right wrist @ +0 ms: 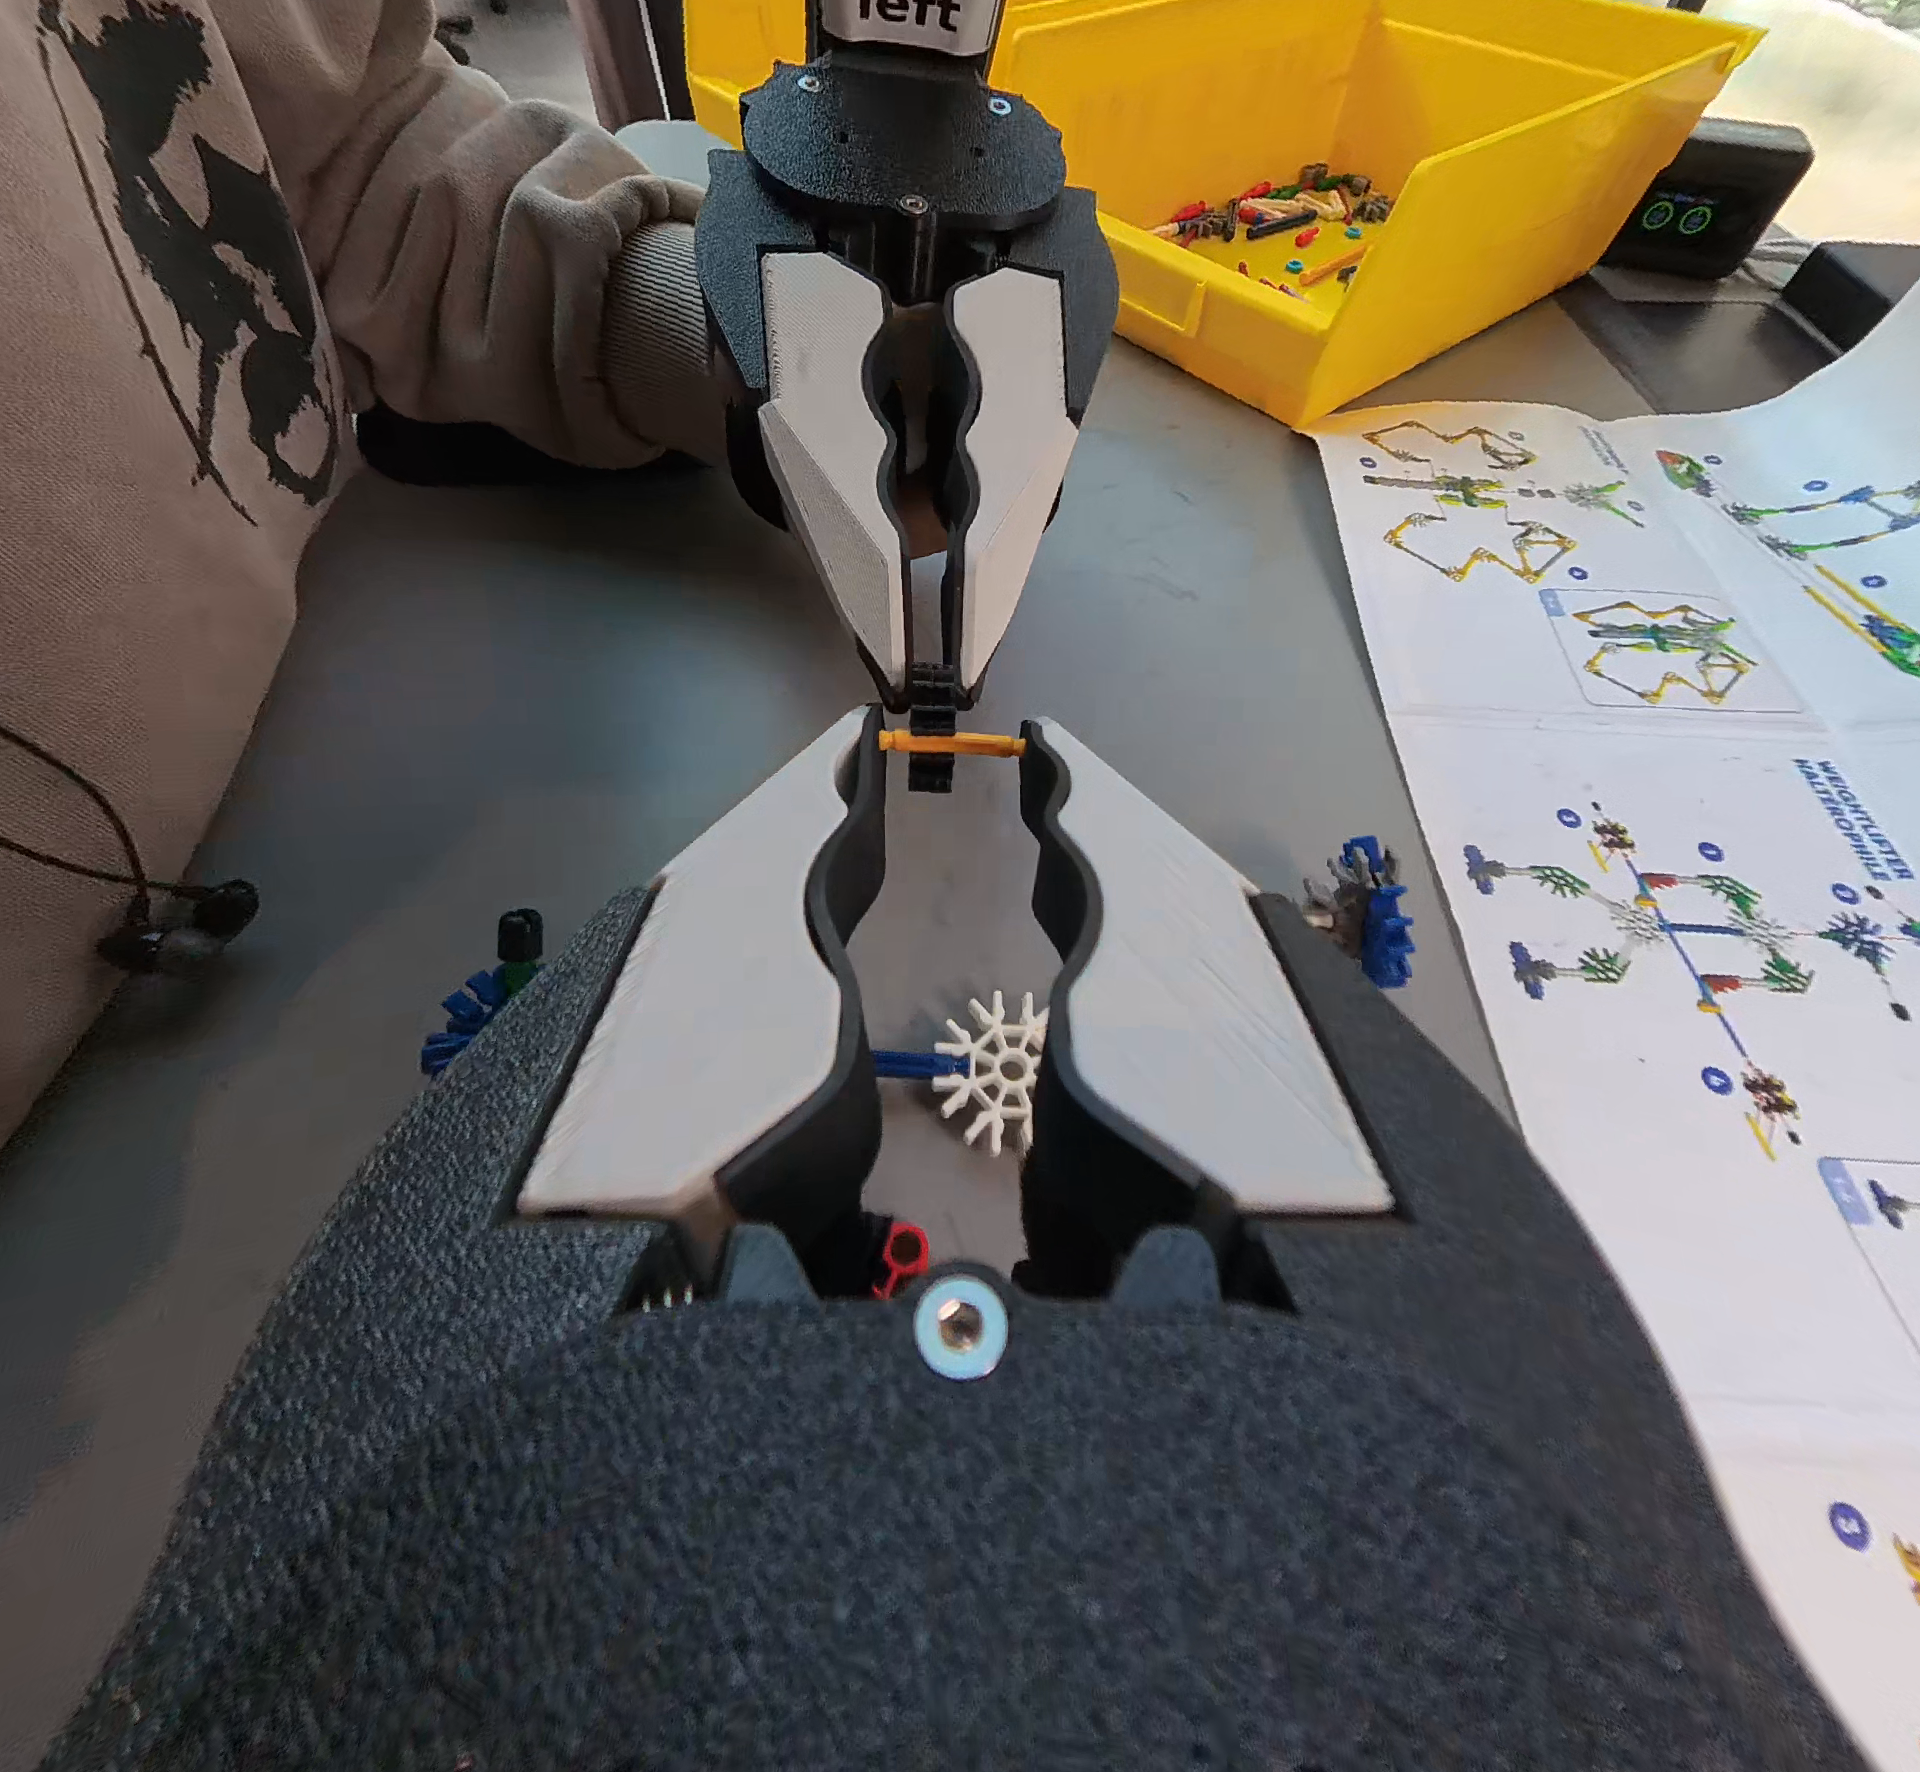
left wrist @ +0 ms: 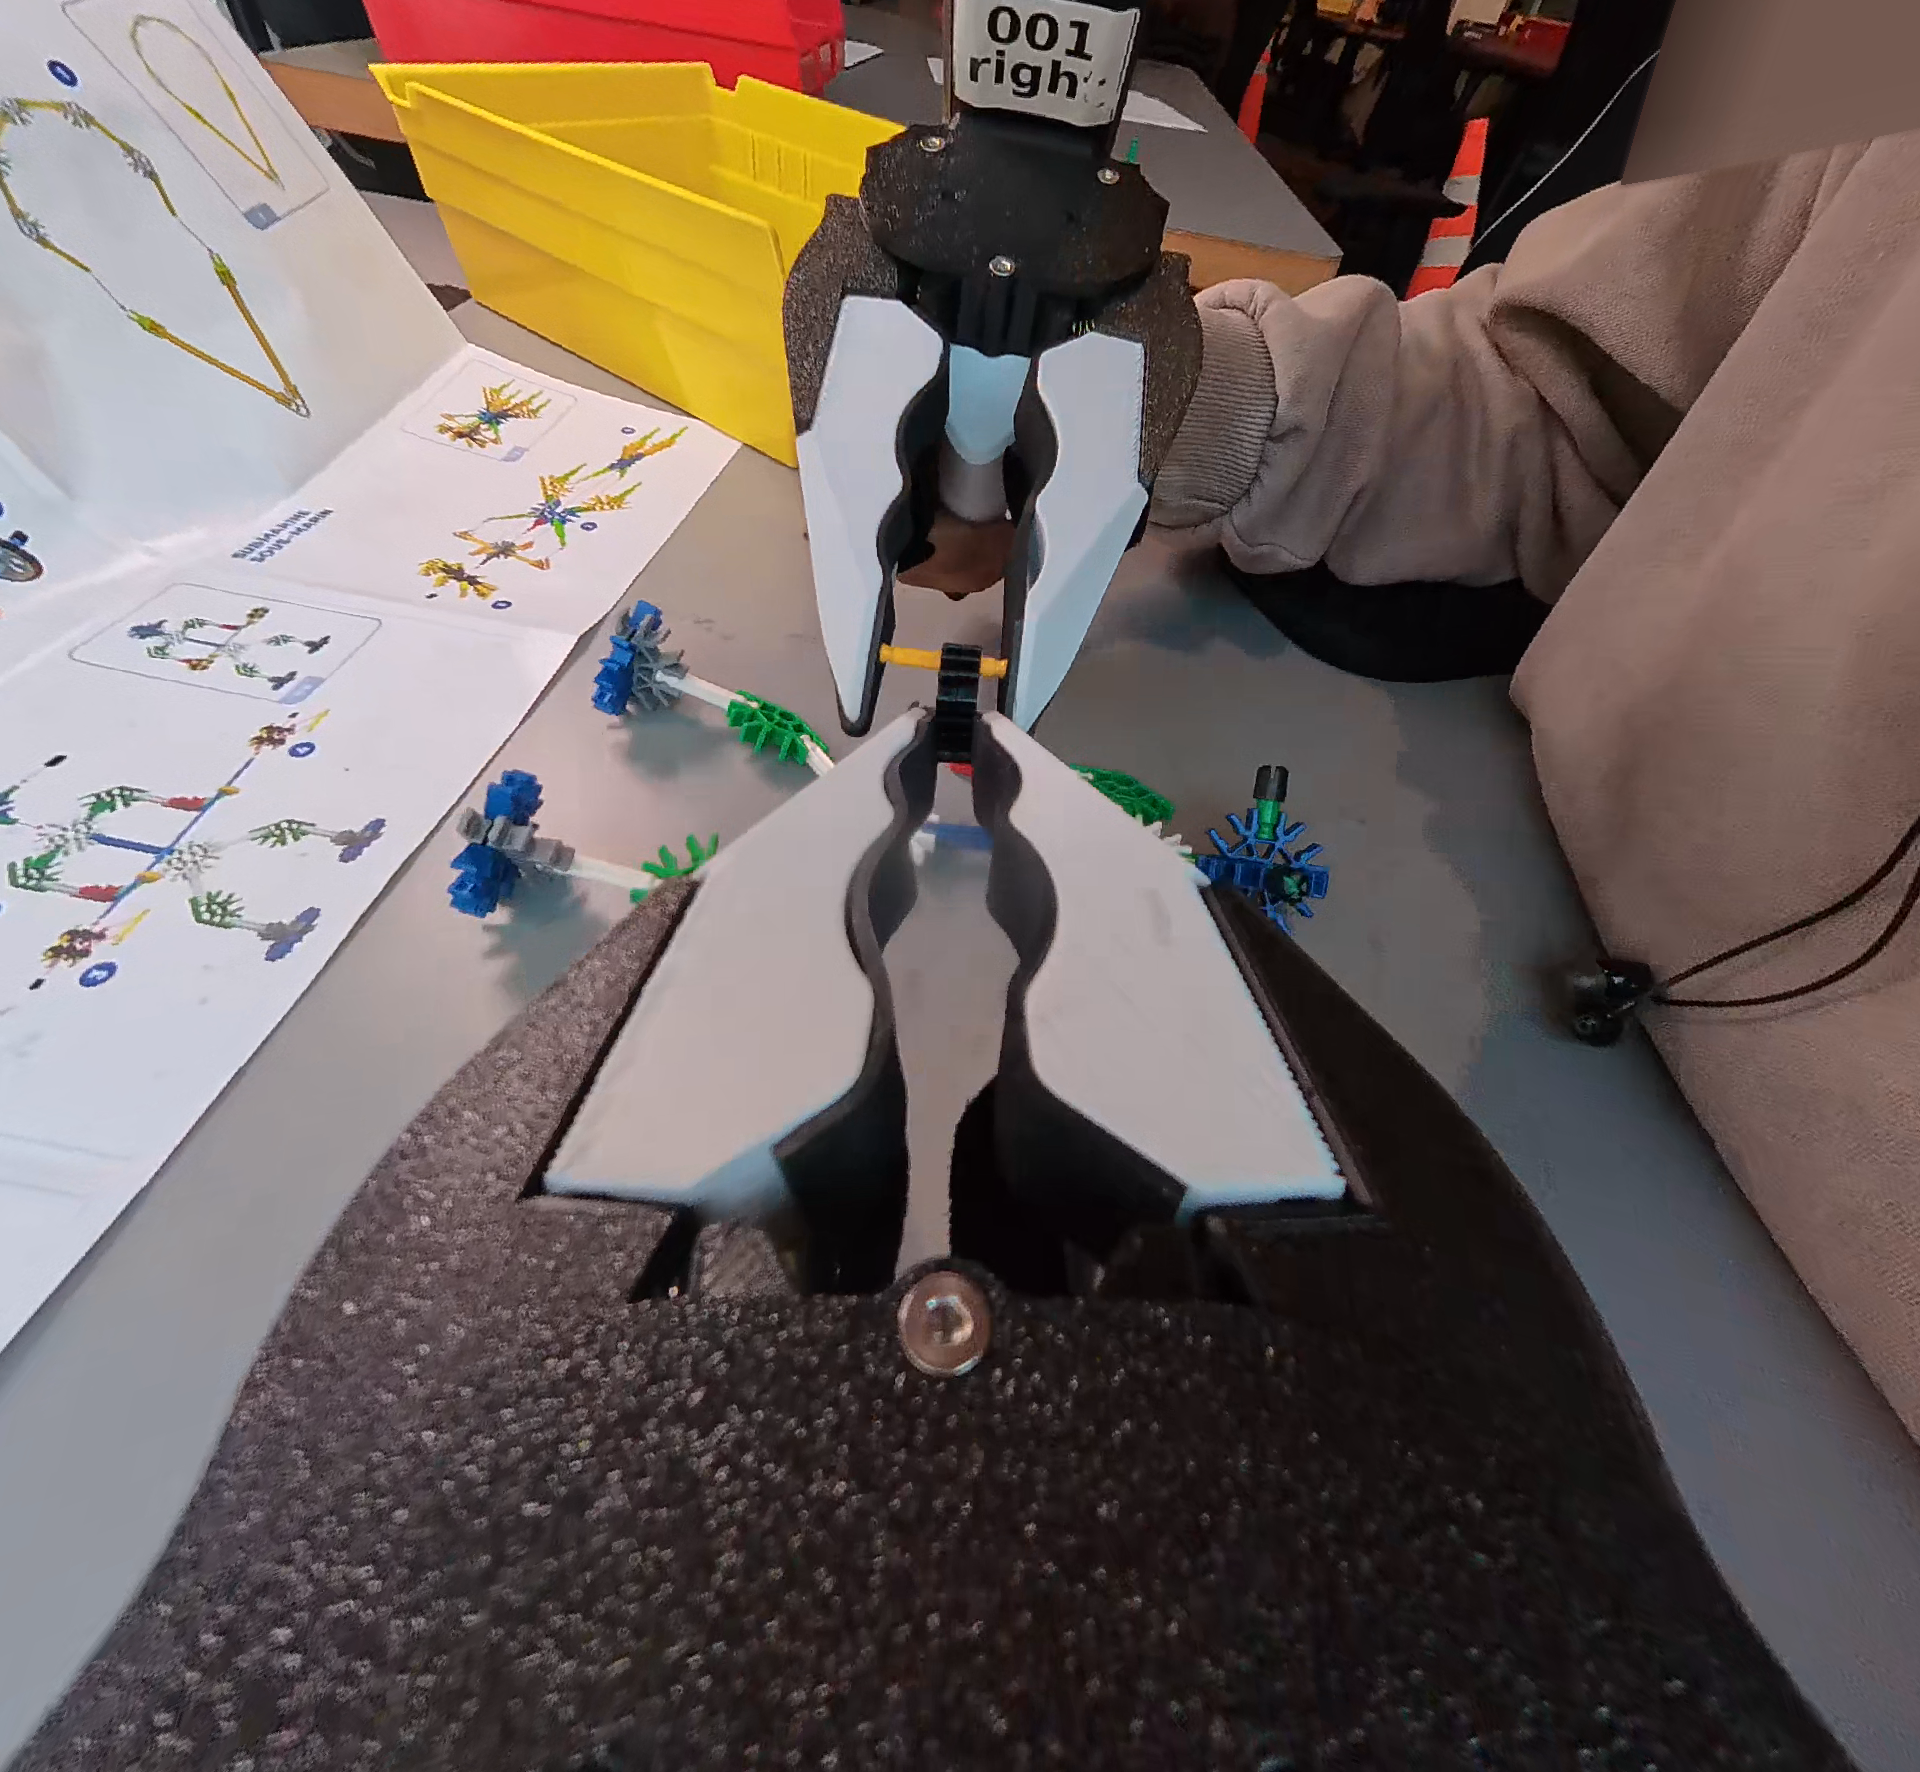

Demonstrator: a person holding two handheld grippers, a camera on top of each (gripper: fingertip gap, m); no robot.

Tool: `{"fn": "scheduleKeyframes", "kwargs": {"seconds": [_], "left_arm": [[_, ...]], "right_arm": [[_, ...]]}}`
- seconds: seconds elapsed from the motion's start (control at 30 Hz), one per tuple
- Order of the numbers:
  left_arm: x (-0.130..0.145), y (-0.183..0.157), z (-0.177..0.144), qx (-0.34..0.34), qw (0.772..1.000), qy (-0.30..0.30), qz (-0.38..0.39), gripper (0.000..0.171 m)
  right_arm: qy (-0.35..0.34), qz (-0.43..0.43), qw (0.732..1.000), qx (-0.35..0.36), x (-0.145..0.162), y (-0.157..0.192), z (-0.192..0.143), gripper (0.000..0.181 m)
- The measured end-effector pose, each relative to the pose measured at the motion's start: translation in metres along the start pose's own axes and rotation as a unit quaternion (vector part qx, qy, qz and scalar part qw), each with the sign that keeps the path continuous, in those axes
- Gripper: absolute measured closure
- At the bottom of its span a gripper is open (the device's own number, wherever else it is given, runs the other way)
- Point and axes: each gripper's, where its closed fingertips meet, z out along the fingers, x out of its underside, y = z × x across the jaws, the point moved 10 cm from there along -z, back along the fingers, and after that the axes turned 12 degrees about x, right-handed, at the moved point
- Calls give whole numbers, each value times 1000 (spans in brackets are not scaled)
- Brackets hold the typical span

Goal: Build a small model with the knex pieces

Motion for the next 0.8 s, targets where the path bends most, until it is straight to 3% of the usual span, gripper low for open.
{"fn": "scheduleKeyframes", "kwargs": {"seconds": [0.07,0.1,0.13,0.2,0.3,0.37,0.43,0.63,0.8], "left_arm": [[8,8,-10,-29,999,22,-4,171],[13,19,-27,-55,998,2,-28,171],[10,25,-35,-37,997,-41,-60,171],[9,22,-8,-26,999,18,-20,171],[8,28,-9,-14,999,-9,-48,171],[8,29,-12,20,995,-46,-87,156],[3,24,-9,30,994,-64,-79,153],[4,12,-1,48,997,-28,-60,162],[3,5,4,23,999,-28,-23,163]], "right_arm": [[5,17,999,34,9,-15,-12,157],[-23,56,997,56,10,-30,-31,158],[-16,48,997,65,11,-32,-35,157],[22,5,999,40,17,-17,-9,156],[-7,38,998,44,16,-31,-20,157],[-1,22,999,33,13,-24,-15,156],[4,9,1000,18,10,-14,-4,156],[-3,-21,1000,3,-4,2,4,156],[-1,-18,1000,-2,-4,5,6,156]]}}
